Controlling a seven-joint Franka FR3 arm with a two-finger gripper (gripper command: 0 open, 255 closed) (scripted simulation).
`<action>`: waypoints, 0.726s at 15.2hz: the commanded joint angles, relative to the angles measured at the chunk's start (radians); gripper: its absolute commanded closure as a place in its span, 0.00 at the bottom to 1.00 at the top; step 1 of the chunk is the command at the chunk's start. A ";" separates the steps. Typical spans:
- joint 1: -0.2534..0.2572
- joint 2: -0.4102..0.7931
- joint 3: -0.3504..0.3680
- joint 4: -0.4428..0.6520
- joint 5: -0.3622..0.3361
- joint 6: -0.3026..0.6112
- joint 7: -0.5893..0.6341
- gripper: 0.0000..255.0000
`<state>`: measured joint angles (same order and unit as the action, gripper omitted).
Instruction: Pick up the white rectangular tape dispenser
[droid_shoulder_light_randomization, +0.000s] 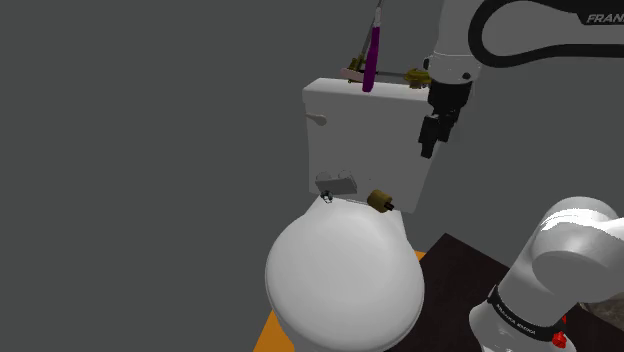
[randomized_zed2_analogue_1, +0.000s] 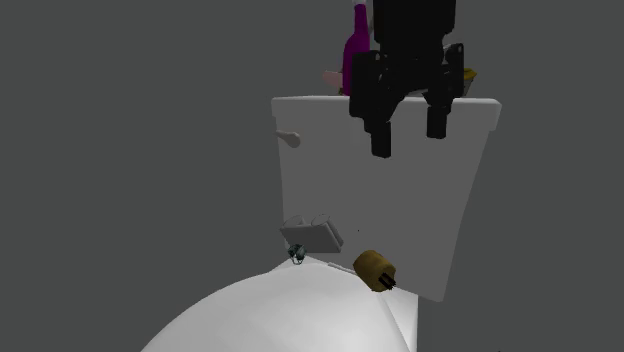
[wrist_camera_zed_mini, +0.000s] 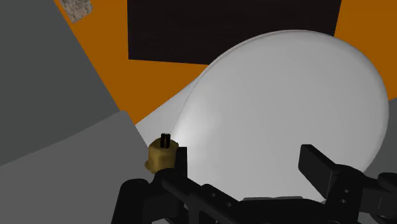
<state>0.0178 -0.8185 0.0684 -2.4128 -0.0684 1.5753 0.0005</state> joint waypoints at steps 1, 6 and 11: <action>0.000 0.000 0.000 0.000 0.000 0.000 0.000 0.00; -0.021 0.187 0.024 0.025 -0.048 0.133 0.024 0.00; -0.046 0.388 0.048 0.084 -0.110 0.241 0.060 0.00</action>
<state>-0.0238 -0.4672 0.1116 -2.3378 -0.1652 1.7953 0.0521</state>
